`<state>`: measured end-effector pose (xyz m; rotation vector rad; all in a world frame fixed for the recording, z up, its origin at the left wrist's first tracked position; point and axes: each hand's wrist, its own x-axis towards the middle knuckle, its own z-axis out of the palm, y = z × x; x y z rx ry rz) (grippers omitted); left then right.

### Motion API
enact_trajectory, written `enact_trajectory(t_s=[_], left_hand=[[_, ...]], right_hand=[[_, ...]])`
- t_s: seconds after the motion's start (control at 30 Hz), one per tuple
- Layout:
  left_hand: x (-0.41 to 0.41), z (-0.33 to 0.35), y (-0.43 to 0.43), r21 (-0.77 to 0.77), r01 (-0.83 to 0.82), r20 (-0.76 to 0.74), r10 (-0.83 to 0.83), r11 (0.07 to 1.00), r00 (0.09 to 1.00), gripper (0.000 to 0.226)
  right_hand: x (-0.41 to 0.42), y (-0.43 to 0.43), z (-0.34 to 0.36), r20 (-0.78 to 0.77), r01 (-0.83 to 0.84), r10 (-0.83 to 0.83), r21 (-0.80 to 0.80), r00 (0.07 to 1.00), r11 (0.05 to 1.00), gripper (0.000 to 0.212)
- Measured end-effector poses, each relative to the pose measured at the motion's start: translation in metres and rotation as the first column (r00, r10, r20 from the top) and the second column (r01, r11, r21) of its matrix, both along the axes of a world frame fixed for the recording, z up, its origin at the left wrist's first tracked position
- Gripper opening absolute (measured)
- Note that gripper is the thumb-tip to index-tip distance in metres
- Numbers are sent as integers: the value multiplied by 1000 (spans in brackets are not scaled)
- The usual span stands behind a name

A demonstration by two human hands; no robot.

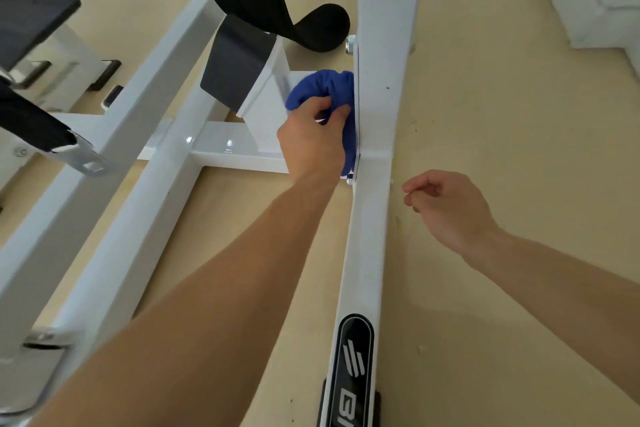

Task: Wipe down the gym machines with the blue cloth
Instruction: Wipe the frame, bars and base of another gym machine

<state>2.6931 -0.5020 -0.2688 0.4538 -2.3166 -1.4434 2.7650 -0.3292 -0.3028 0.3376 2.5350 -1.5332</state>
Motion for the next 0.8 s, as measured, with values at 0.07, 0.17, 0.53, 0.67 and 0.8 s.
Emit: enact_trajectory(t_s=[0.07,0.17,0.53,0.67,0.8], left_hand=[[-5,5,-9,-26,-13,-15,12,1000,1000,14],[-11,10,-19,12,-129,-19,130,992,991,10],[-6,-5,-15,-112,-65,283,95,992,954,24],[-8,6,-10,-62,-46,169,56,997,984,27],[-14,22,-8,-52,-78,36,80,996,996,18]], right_hand=[[-3,0,1,5,-5,5,-22,1000,1000,22],[-7,1,4,7,11,-11,-36,1000,999,22],[0,18,8,41,23,-20,-57,999,998,24],[4,15,8,54,-13,15,-39,998,999,23],[4,8,6,64,-38,39,-11,997,999,23]])
